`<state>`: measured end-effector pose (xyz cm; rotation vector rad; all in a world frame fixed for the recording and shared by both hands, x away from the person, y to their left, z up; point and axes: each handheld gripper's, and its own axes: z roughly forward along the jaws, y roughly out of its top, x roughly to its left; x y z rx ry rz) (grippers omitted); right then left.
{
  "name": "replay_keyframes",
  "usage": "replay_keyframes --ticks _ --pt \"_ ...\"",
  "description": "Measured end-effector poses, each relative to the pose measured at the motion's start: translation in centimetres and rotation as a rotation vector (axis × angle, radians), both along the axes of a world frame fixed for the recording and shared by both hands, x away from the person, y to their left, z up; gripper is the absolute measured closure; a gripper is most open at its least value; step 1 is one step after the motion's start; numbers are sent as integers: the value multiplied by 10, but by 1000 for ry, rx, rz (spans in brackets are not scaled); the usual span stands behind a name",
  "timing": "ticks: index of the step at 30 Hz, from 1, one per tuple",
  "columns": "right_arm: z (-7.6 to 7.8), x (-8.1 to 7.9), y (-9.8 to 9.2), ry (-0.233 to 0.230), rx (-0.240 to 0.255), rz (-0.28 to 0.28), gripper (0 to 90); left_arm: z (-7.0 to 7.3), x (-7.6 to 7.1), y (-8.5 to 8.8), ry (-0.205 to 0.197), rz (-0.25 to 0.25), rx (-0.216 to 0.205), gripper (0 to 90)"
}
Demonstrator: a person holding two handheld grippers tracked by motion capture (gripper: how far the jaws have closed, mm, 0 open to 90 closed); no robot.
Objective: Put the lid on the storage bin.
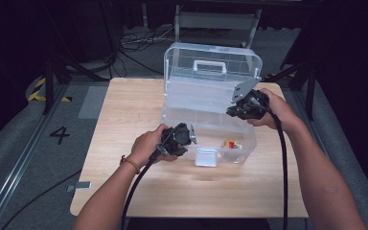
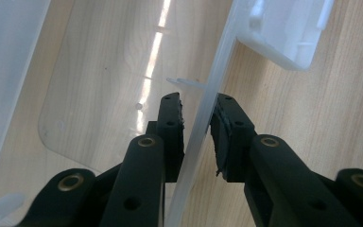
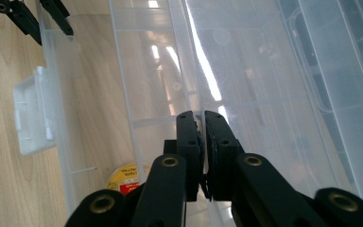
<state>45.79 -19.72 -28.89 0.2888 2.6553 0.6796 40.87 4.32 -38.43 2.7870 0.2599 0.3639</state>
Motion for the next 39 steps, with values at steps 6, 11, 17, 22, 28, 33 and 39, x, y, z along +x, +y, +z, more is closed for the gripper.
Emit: replay_keyframes --ticks 6,11,17,22,28,33,39 --pt "-2 -5 1 -3 -7 11 867 -1 -2 0 -14 8 -7 740" --pt "-4 -10 2 -2 -20 17 865 -2 -4 0 -36 10 -1 731" --pt "-5 -12 1 -5 -14 11 860 5 -12 2 -100 1 5 742" --pt "-6 -13 0 -14 -7 6 853 7 -15 6 -108 6 -10 738" --pt "-6 -13 1 -25 -9 7 847 13 -17 13 -92 15 -134 743" --pt "-7 -14 1 -33 -14 -1 844 26 -20 18 -89 -2 -206 789" --pt "-8 -15 1 -40 -8 -4 838 32 -20 32 -93 19 -285 898"
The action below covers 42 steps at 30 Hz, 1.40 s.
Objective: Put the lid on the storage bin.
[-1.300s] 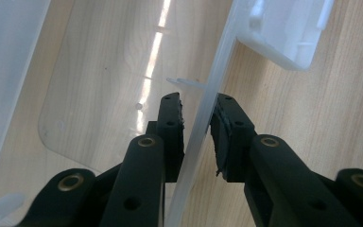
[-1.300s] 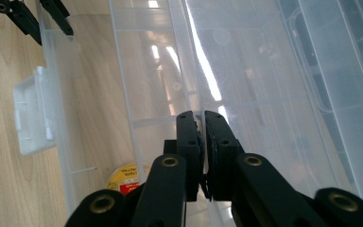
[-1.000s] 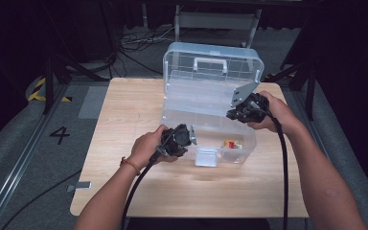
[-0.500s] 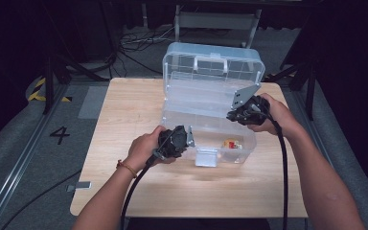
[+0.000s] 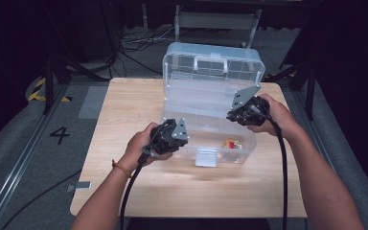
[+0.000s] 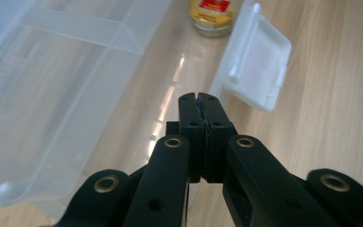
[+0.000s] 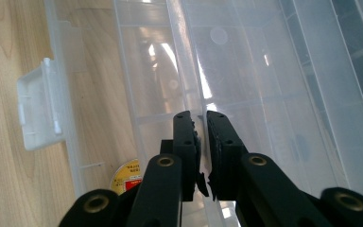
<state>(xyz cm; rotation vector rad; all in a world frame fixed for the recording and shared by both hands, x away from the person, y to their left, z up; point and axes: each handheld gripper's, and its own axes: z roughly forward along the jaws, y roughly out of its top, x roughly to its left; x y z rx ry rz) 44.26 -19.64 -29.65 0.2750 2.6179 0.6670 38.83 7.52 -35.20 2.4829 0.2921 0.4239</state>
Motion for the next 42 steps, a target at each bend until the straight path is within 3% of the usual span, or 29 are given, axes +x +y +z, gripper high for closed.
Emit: replay_keyframes --ticks 3,8,10,18,23,30,39,42 --pt "0 0 0 -3 3 -4 835 4 1 11 -9 22 -46 900" --pt "-1 0 -2 -5 25 -13 828 8 5 39 11 76 -190 900" --pt "-2 -1 -2 -5 33 -14 827 7 6 46 8 102 -222 900" --pt "-3 -2 -3 -16 31 -13 825 10 18 71 14 163 -305 900" --pt "-4 -3 -3 -22 39 -18 822 11 28 83 -14 216 -312 900" --pt "-4 -4 -4 -32 43 -21 817 18 47 96 -40 256 -378 900" --pt "-6 -5 -4 -35 55 -25 815 30 74 90 -47 282 -438 900" --pt "-6 -5 -4 -40 59 -29 815 32 79 88 -41 278 -480 900"
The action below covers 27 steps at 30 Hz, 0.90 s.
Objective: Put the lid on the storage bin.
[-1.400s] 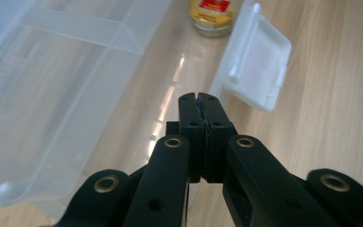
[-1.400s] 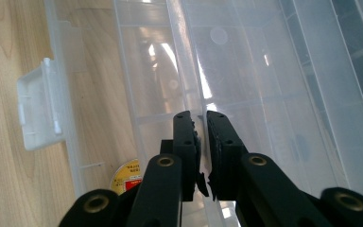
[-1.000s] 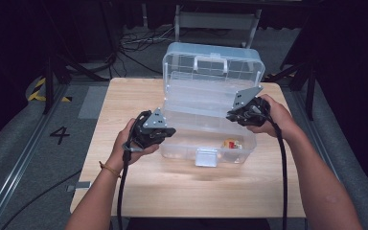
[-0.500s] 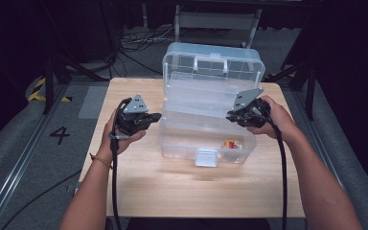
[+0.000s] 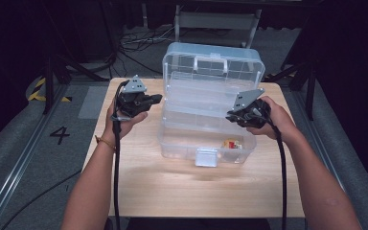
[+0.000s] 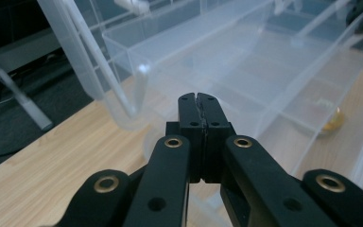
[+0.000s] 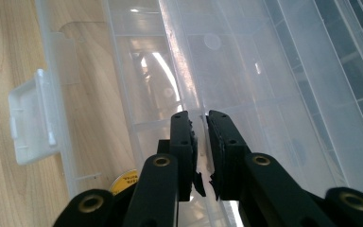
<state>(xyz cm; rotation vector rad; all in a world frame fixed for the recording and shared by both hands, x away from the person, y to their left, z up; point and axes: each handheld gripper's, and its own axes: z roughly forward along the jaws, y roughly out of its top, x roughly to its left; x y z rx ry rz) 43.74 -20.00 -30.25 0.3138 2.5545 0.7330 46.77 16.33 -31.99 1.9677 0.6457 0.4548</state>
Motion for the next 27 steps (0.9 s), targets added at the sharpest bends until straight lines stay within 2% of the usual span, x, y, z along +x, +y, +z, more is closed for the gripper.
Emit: replay_keyframes --ticks 3,10,17,19,21,24,25,27 --pt "-1 0 -1 -3 7 1 812 2 9 -5 -8 7 -6 900" --pt "-1 -1 -1 -6 9 -1 810 7 24 -8 -9 24 -68 900" --pt "-2 -2 -1 -12 13 -7 810 14 39 -10 -20 32 -78 900" --pt "-2 -3 -1 -11 15 -12 809 15 42 -10 -21 41 -69 900" --pt "-2 -3 -1 -16 8 -3 809 16 46 -10 -14 38 -83 900" --pt "-2 -4 -1 -7 7 -4 809 17 49 -11 -6 37 -89 900" --pt "-2 -4 -1 -11 1 -3 809 18 50 -11 -19 41 -79 900" --pt "-3 -5 0 -18 -6 -6 810 20 51 -13 -15 40 -90 900"
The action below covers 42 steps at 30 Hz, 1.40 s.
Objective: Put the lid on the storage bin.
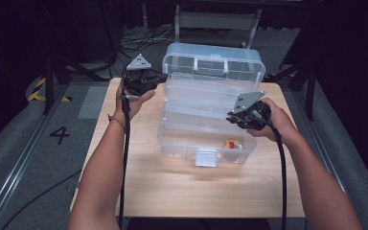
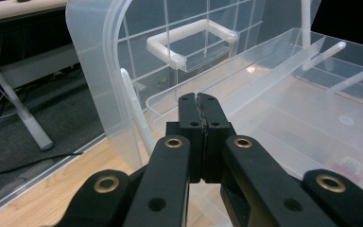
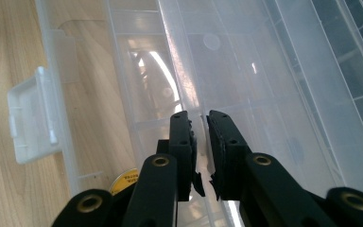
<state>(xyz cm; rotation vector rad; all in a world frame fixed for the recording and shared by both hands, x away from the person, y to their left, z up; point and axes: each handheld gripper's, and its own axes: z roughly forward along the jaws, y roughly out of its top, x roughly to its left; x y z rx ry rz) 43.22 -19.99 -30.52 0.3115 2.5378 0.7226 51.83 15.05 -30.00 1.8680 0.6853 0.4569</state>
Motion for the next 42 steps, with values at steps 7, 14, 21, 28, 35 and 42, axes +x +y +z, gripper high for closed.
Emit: replay_keyframes --ticks 7,14,21,28,35,42 --pt "-1 -4 1 -6 -20 7 810 5 1 -2 -4 7 -7 900" --pt "-3 -6 1 -6 -11 4 808 14 -2 0 -21 19 -1 900" --pt "-7 -11 2 5 -16 19 805 12 -3 1 -11 17 -4 900" --pt "-8 -13 1 9 -19 15 796 10 -8 3 -13 13 0 900" --pt "-9 -14 2 12 -22 12 790 9 -14 2 -26 7 25 900" --pt "-12 -16 -3 40 43 0 765 6 -24 -1 -44 5 24 899"
